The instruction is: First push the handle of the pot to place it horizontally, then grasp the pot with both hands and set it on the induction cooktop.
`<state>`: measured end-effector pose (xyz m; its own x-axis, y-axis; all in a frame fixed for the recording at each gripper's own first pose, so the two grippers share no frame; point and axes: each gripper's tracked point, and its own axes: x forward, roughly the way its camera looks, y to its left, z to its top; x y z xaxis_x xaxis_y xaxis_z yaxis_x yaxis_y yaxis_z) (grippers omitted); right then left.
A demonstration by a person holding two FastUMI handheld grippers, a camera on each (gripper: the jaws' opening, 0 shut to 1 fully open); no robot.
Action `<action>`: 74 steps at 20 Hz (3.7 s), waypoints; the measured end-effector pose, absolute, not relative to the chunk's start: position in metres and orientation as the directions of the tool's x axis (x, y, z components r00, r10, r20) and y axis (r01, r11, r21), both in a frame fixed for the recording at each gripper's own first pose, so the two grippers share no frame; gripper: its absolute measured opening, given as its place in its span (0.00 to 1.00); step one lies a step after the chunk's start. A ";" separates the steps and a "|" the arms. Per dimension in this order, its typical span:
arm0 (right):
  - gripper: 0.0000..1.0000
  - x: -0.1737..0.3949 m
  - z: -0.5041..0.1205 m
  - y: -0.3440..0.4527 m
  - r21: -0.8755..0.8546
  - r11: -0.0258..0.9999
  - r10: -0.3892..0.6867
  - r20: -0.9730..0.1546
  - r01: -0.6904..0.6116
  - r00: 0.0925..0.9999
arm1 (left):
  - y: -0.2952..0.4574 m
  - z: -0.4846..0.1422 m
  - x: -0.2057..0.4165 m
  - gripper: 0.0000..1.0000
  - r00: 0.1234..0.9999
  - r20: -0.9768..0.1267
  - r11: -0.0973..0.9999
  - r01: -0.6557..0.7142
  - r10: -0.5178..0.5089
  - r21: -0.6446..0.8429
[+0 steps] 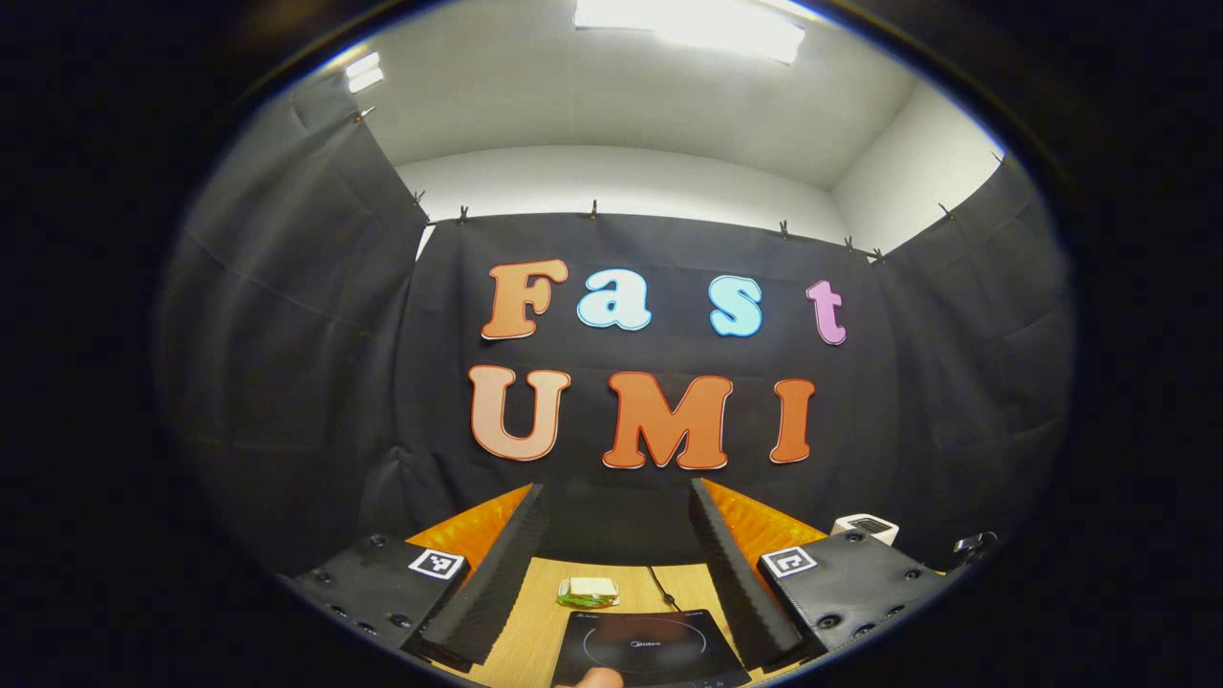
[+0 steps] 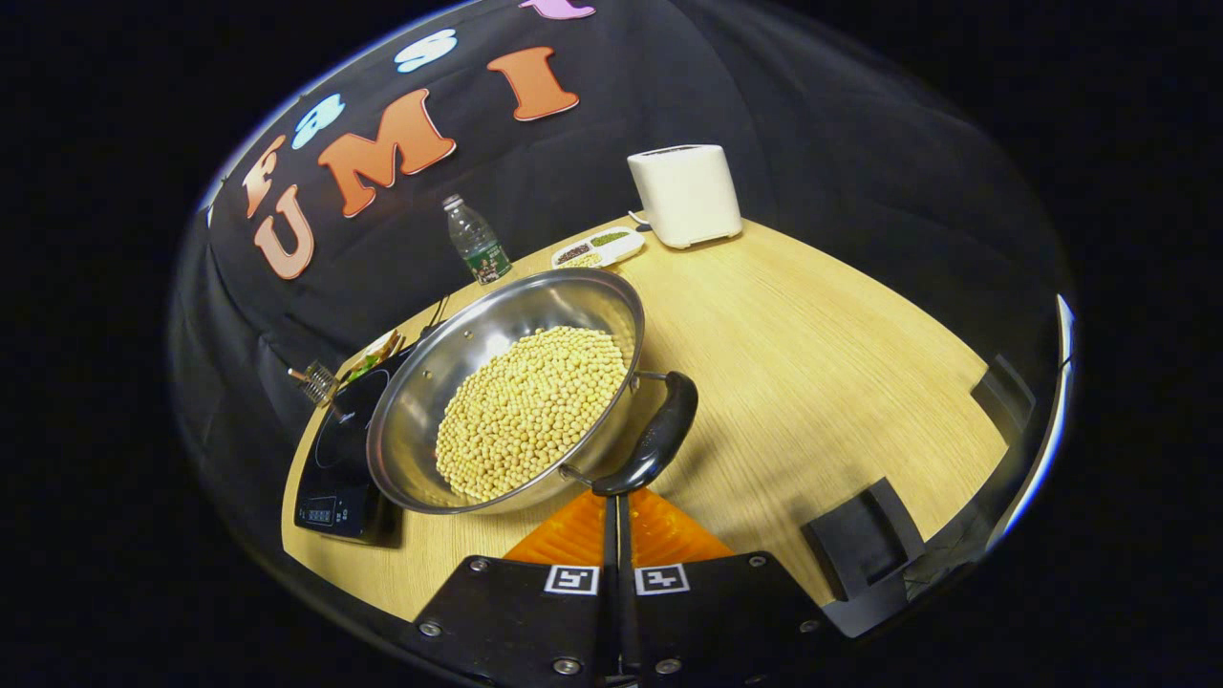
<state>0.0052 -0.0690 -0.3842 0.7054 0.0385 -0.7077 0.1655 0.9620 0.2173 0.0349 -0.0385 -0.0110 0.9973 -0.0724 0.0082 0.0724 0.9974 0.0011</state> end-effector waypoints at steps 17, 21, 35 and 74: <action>0.00 0.044 -0.384 -0.099 0.256 0.934 0.014 -0.723 0.250 0.690 | -0.043 -0.032 0.071 0.97 0.996 -0.032 0.997 0.078 -0.079 -0.029; 0.00 0.058 -0.385 -0.106 0.252 0.929 -0.007 -0.720 0.271 0.694 | -0.044 -0.036 0.076 0.98 0.996 -0.031 0.996 0.080 -0.080 -0.031; 0.00 0.097 -0.389 -0.120 0.270 0.910 -0.027 -0.717 0.313 0.697 | -0.056 -0.050 0.091 0.98 0.995 -0.056 0.996 0.085 -0.086 -0.013; 0.83 0.176 -0.349 -0.131 0.164 0.973 -0.058 -0.513 0.164 0.857 | -0.254 -0.382 0.113 0.98 0.863 -0.438 0.967 0.241 -0.252 -0.082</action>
<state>0.1765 -0.1309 -0.3485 0.8566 -0.0582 -0.5127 0.1644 0.9726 0.1643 0.1130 -0.2538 -0.3819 0.8631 -0.2522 -0.4376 0.2409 0.9671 -0.0821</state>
